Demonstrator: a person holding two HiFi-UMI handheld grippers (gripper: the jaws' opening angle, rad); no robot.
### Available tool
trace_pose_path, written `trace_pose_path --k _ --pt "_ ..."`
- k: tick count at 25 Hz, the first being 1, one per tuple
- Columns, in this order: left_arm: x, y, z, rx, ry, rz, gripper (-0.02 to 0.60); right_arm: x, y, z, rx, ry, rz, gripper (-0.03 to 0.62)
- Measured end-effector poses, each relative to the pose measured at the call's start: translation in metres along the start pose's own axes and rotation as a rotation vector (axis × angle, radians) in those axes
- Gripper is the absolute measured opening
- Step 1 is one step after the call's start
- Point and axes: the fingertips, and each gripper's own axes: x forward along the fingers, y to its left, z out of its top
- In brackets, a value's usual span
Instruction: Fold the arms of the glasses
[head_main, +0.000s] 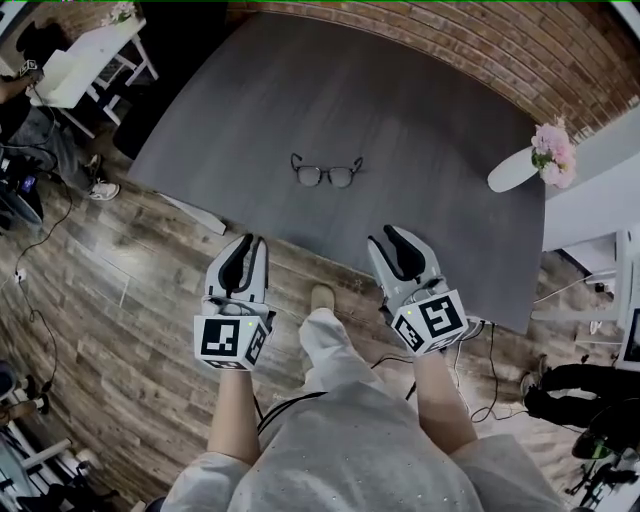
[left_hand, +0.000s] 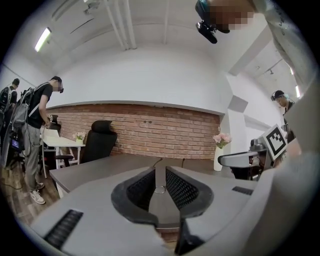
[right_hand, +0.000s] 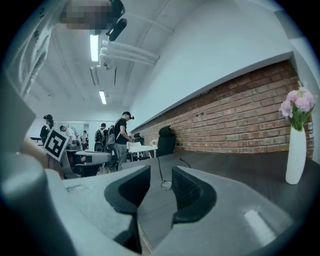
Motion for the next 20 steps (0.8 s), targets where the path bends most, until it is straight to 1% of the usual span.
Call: trace_pose_path --k 9,15,17,20 --pt "0.048 0.018 -0.019 -0.021 0.057 -0.020 0.094 0.045 -0.031 -0.016 0.021 0.045 0.000 0.130" --pt "0.084 0.034 -0.036 -0.016 0.087 -0.026 0.103 0.079 -0.055 -0.025 0.024 0.071 0.003 0.133" --pt "0.096 0.037 -0.039 -0.019 0.108 -0.025 0.104 0.090 -0.063 -0.030 0.022 0.085 0.009 0.135" --pt "0.115 0.039 -0.052 0.001 0.144 -0.037 0.107 0.104 -0.077 -0.036 0.024 0.104 0.015 0.138"
